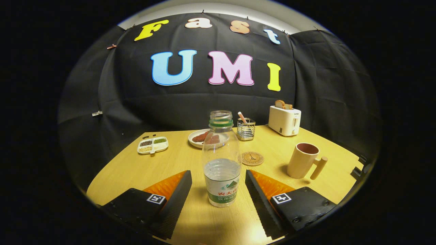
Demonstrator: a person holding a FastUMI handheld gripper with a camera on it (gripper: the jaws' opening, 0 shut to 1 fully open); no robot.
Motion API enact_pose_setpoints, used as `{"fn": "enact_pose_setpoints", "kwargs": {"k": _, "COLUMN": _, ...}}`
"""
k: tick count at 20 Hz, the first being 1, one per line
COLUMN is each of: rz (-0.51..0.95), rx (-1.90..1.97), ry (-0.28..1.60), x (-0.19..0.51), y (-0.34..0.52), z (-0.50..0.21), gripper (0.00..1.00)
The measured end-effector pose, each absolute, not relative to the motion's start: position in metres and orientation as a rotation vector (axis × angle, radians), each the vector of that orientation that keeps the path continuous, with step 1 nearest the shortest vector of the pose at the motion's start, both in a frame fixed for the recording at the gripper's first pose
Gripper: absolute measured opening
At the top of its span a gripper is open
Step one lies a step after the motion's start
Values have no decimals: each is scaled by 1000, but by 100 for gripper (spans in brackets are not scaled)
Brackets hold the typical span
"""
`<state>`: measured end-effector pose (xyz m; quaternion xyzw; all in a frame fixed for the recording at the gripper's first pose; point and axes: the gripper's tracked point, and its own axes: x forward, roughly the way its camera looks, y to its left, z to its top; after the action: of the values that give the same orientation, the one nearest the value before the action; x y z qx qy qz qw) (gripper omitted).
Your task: Take the bottle from table, then pour the juice into the cup, finally place the bottle on the coaster
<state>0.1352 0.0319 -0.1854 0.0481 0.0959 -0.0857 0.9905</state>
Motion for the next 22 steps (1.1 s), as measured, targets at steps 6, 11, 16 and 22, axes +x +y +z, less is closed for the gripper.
{"fn": "enact_pose_setpoints", "kwargs": {"k": 6, "rz": -207, "rx": 49, "ry": 208, "x": 159, "y": 29, "z": -205, "gripper": 97}}
{"fn": "enact_pose_setpoints", "kwargs": {"k": 11, "rz": -241, "rx": 39, "ry": 205, "x": 174, "y": 23, "z": -207, "gripper": 97}}
{"fn": "enact_pose_setpoints", "kwargs": {"k": 16, "rz": -251, "rx": 51, "ry": 196, "x": 177, "y": 23, "z": -206, "gripper": 79}}
{"fn": "enact_pose_setpoints", "kwargs": {"k": 22, "rz": -249, "rx": 59, "ry": 201, "x": 171, "y": 22, "z": -199, "gripper": 74}}
